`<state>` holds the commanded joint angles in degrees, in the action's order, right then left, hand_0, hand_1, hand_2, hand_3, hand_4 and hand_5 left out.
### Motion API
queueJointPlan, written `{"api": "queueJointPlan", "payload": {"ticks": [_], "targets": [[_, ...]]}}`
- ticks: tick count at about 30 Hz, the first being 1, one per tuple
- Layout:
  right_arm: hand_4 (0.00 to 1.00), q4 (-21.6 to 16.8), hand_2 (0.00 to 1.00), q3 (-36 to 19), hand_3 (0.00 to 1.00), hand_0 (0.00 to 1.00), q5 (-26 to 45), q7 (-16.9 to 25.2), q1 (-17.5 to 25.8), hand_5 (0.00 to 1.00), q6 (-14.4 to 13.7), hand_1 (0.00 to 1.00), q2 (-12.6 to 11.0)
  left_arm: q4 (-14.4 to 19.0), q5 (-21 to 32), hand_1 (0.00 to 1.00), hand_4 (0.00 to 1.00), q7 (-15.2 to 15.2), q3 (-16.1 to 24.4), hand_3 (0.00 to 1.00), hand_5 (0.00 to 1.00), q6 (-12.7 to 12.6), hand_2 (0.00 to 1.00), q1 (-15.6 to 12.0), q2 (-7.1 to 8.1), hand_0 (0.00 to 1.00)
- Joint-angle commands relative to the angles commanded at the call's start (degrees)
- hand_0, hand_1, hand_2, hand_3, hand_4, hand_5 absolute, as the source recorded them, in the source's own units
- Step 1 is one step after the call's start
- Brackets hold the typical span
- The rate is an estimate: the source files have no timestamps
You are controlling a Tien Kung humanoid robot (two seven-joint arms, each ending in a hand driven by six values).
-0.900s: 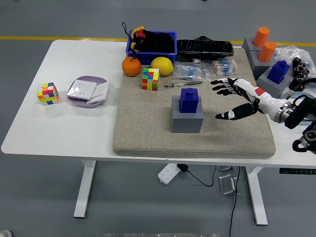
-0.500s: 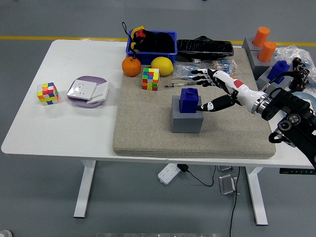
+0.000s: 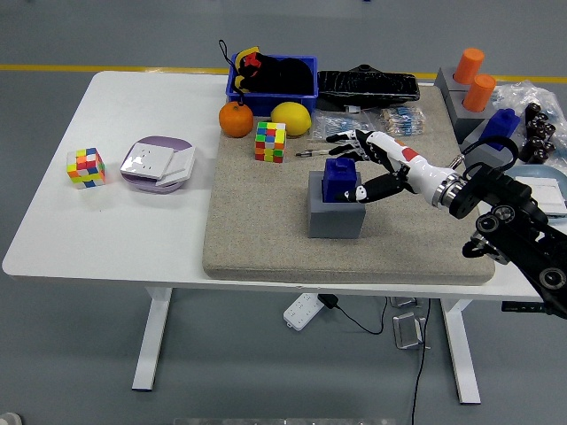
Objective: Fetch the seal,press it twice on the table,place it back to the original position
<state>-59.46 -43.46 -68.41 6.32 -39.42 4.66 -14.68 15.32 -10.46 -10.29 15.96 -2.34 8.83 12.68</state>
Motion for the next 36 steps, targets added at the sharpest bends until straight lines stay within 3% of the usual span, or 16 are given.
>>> {"api": "queueJointPlan", "payload": {"ticks": [8, 10, 26, 36], "targets": [[0.996, 1.79, 0.725, 1.42, 0.797, 0.768, 2.20, 1.40, -0.53, 0.002, -1.87, 0.711, 0.55, 0.04, 0.04, 0.745, 0.625, 0.00, -0.30, 0.762, 0.445, 0.01, 0.737, 0.18, -0.03, 0.793], [0.969, 2.01, 0.729, 1.66, 0.787, 0.720, 2.39, 1.53, -0.59, 0.002, -2.13, 0.702, 0.68, 0.05, 0.03, 0.745, 0.625, 0.01, -0.31, 0.762, 0.446, 0.01, 0.738, 0.18, -0.07, 0.793], [0.936, 3.26, 0.739, 2.49, 0.770, 0.687, 3.65, 2.01, -0.35, 0.002, -2.90, 0.695, 1.32, 0.15, -0.11, 0.745, 0.626, -0.02, -0.59, 0.762, 0.445, 0.03, 0.737, 0.27, -0.01, 0.793], [0.881, 3.94, 0.674, 3.14, 0.725, 0.653, 3.63, 2.55, -0.39, 0.002, -3.85, 0.635, 1.54, 0.12, -0.01, 0.745, 0.626, -0.03, -1.05, 0.762, 0.445, 0.03, 0.736, 0.28, 0.06, 0.793]]}}
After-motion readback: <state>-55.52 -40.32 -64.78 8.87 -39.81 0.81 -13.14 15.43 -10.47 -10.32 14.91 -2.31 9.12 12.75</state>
